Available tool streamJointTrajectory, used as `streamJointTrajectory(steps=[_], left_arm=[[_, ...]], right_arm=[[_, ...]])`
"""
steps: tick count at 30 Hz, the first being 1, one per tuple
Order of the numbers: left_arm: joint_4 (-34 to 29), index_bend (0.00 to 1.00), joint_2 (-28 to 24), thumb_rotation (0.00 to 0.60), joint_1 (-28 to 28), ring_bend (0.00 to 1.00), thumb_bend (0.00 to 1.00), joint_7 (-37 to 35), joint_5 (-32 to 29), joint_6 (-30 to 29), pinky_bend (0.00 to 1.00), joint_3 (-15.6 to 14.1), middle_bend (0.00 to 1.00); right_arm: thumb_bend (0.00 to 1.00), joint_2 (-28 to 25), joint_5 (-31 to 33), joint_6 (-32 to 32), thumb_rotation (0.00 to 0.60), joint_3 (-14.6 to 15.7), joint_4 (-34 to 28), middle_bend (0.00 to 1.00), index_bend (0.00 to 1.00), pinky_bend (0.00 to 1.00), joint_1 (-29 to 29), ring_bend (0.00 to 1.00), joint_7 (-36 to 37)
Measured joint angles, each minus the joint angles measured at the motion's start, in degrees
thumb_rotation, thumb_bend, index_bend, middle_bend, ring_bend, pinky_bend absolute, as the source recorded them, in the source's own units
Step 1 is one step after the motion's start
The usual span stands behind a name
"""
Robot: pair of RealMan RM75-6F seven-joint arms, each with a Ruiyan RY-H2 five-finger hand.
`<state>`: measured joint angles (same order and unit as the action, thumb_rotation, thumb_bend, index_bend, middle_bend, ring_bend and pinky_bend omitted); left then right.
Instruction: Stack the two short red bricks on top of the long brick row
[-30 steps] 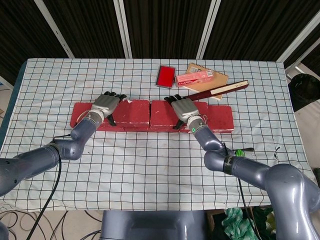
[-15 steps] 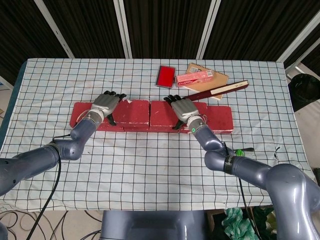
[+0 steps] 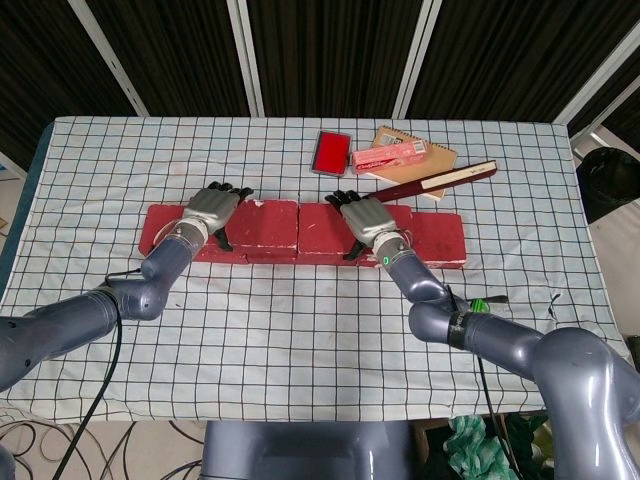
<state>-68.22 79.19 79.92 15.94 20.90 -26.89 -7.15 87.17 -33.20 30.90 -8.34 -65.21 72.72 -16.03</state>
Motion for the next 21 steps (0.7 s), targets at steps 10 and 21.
streamJointTrajectory(steps=[10, 21], left_arm=[[0.0, 0.05, -0.2, 0.6, -0.2, 0.0, 0.0, 0.2, -0.1, 0.0, 0.0, -0.1, 0.11], [-0.4, 0.05, -0.6, 0.6, -0.2, 0.0, 0.0, 0.2, -0.2, -0.2, 0.0, 0.2, 0.11]], right_arm=[[0.07, 0.6, -1.6, 1.7, 0.6, -0.6, 0.4, 0.0, 0.0, 0.08, -0.5, 0.0, 0.5], [0.07, 0.8, -1.9, 1.5, 0.6, -0.9, 0.7, 0.0, 0.0, 0.08, -0.7, 0.0, 0.4]])
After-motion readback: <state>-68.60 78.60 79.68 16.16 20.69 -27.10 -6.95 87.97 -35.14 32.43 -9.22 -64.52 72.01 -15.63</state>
